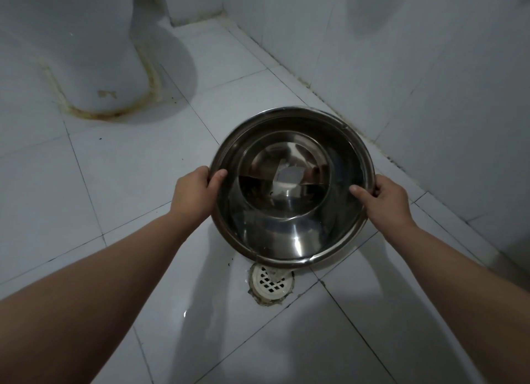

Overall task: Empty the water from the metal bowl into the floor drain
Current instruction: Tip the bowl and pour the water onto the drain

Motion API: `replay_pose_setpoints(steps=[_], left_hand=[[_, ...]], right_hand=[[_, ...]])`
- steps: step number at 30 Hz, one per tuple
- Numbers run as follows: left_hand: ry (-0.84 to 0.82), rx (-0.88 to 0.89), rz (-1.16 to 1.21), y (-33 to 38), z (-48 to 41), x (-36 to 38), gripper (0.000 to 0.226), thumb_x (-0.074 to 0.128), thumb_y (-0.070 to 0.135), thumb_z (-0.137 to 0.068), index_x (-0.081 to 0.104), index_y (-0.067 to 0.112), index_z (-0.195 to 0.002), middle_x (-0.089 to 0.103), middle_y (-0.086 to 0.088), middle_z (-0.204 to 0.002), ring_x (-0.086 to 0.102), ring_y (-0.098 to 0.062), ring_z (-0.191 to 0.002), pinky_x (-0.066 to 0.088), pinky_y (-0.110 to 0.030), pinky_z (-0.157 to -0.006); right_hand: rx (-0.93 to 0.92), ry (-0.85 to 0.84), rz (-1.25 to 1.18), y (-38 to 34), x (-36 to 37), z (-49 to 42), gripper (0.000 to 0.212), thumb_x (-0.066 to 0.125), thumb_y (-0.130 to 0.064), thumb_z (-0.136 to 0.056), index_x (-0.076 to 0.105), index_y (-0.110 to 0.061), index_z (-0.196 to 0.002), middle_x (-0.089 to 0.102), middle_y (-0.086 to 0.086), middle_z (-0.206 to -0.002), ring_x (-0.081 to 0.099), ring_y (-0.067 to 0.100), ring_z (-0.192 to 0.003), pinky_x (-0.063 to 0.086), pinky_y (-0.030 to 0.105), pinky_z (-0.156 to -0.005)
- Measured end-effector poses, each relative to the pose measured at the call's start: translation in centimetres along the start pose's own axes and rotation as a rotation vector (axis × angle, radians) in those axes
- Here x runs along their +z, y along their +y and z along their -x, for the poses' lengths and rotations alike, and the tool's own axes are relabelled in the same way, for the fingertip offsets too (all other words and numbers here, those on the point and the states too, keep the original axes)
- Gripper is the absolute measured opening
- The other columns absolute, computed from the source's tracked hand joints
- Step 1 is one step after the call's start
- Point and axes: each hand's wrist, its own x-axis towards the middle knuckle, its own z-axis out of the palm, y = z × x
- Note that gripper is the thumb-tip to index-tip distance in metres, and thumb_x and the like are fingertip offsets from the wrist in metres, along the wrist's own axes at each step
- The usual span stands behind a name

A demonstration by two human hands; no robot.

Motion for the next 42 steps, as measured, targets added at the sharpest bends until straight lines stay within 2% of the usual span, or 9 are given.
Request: replay_pose_setpoints(steps=[8, 12, 15, 18, 22, 24, 26, 37, 42], left_hand=[[-0.006, -0.001, 0.001, 0.1, 0.1, -0.2, 0.033, 0.040, 0.036, -0.096, 0.051, 0.009, -0.080, 0.047, 0.002, -0.061, 0.044, -0.008, -0.057, 0.031, -0.019, -0.049], [-0.005, 0.001, -0.005, 0.1, 0.2, -0.3, 0.033, 0.041, 0.037, -0.096, 0.049, 0.010, -0.078, 0.047, 0.002, -0.060, 0.045, -0.009, -0.056, 0.030, -0.020, -0.049], [-0.011, 0.004, 0.009, 0.0, 0.2, -0.4, 0.033, 0.041, 0.037, -0.095, 0.051, 0.009, -0.080, 0.049, 0.002, -0.060, 0.049, -0.014, -0.059, 0.032, -0.021, -0.049], [-0.010, -0.001, 0.013, -0.1, 0.3, -0.4, 0.033, 0.041, 0.037, -0.095, 0.051, 0.009, -0.079, 0.048, 0.002, -0.061, 0.048, -0.013, -0.058, 0.033, -0.023, -0.050], [-0.022, -0.003, 0.019, -0.1, 0.4, -0.5, 0.036, 0.041, 0.039, -0.095, 0.055, 0.008, -0.084, 0.056, -0.005, -0.068, 0.058, -0.024, -0.069, 0.043, -0.032, -0.062], [-0.024, -0.005, 0.017, -0.1, 0.4, -0.6, 0.036, 0.041, 0.039, -0.095, 0.055, 0.008, -0.083, 0.057, -0.005, -0.068, 0.058, -0.024, -0.069, 0.042, -0.029, -0.060], [-0.026, -0.001, 0.007, 0.1, 0.5, -0.7, 0.035, 0.041, 0.038, -0.095, 0.054, 0.008, -0.082, 0.054, -0.003, -0.066, 0.057, -0.023, -0.068, 0.039, -0.026, -0.057], [-0.085, -0.018, 0.047, -0.1, 0.7, -1.1, 0.039, 0.044, 0.039, -0.093, 0.061, 0.004, -0.092, 0.066, -0.016, -0.083, 0.065, -0.031, -0.078, 0.055, -0.047, -0.078], [-0.106, -0.021, 0.062, 0.3, 0.9, -1.6, 0.037, 0.045, 0.036, -0.094, 0.061, 0.003, -0.092, 0.065, -0.016, -0.083, 0.064, -0.031, -0.077, 0.055, -0.045, -0.077]], right_hand=[[-0.010, 0.004, 0.011, -0.1, -0.1, 0.1, 0.024, 0.065, -0.023, -0.084, 0.060, 0.000, -0.088, 0.063, 0.025, -0.089, 0.055, 0.028, -0.076, 0.050, 0.040, -0.073], [-0.018, -0.001, 0.010, -0.1, -0.1, 0.2, 0.024, 0.065, -0.023, -0.084, 0.059, -0.001, -0.088, 0.061, 0.021, -0.085, 0.058, 0.034, -0.081, 0.051, 0.042, -0.075], [-0.018, 0.003, 0.010, -0.1, -0.1, 0.2, 0.025, 0.065, -0.024, -0.084, 0.060, 0.000, -0.090, 0.063, 0.025, -0.090, 0.060, 0.039, -0.086, 0.053, 0.048, -0.078], [-0.023, 0.002, 0.011, -0.1, -0.1, 0.3, 0.026, 0.065, -0.023, -0.084, 0.060, 0.001, -0.092, 0.063, 0.026, -0.093, 0.060, 0.039, -0.089, 0.051, 0.043, -0.076], [-0.039, 0.032, 0.011, -0.1, -0.1, 0.3, 0.029, 0.066, -0.023, -0.083, 0.058, 0.005, -0.087, 0.061, 0.024, -0.084, 0.057, 0.038, -0.079, 0.049, 0.040, -0.072], [-0.045, 0.032, 0.010, -0.1, -0.1, 0.3, 0.030, 0.066, -0.023, -0.083, 0.057, 0.006, -0.084, 0.058, 0.020, -0.078, 0.054, 0.031, -0.075, 0.047, 0.037, -0.069], [-0.043, 0.036, 0.010, 0.0, -0.1, 0.3, 0.029, 0.066, -0.023, -0.083, 0.057, 0.005, -0.084, 0.060, 0.023, -0.081, 0.055, 0.032, -0.076, 0.049, 0.040, -0.071], [-0.044, 0.044, 0.019, -0.1, -0.3, 0.5, 0.027, 0.066, -0.023, -0.083, 0.057, 0.002, -0.086, 0.061, 0.024, -0.085, 0.059, 0.039, -0.084, 0.051, 0.043, -0.074], [-0.052, 0.048, 0.030, -0.1, -0.3, 0.5, 0.029, 0.066, -0.024, -0.083, 0.058, 0.003, -0.089, 0.062, 0.025, -0.087, 0.059, 0.039, -0.085, 0.051, 0.042, -0.074]])
